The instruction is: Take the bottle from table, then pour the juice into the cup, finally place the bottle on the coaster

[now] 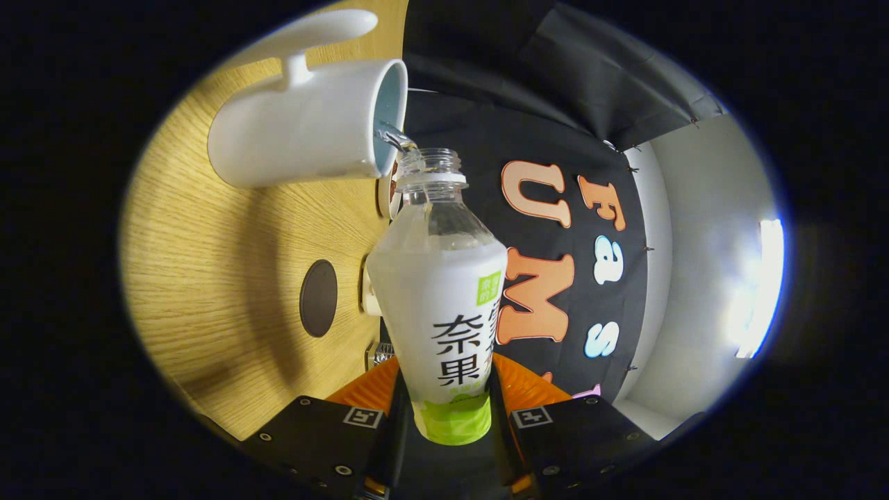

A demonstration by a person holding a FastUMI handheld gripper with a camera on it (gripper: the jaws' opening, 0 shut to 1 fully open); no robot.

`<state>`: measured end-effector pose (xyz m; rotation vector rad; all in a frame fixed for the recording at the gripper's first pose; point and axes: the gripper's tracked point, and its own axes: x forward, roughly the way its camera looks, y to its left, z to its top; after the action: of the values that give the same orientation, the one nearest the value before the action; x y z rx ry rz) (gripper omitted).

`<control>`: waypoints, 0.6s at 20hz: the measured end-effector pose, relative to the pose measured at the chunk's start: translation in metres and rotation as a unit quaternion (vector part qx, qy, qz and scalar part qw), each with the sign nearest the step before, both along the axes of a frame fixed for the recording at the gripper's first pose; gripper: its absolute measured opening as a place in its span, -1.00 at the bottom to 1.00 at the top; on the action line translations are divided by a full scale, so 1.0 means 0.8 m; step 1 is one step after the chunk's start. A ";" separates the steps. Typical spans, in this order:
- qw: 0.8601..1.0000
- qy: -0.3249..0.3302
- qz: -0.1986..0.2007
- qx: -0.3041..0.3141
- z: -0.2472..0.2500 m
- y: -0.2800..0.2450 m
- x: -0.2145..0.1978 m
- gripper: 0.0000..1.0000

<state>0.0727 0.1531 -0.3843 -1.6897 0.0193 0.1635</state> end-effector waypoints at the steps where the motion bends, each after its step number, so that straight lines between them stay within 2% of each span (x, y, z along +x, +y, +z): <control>1: 1.000 0.000 0.001 -0.002 0.000 0.000 0.000 0.06; 12: 1.000 -0.017 0.012 -0.022 0.001 0.006 -0.003 0.06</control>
<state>0.0703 0.1580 -0.3834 -1.7370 -0.0218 0.1533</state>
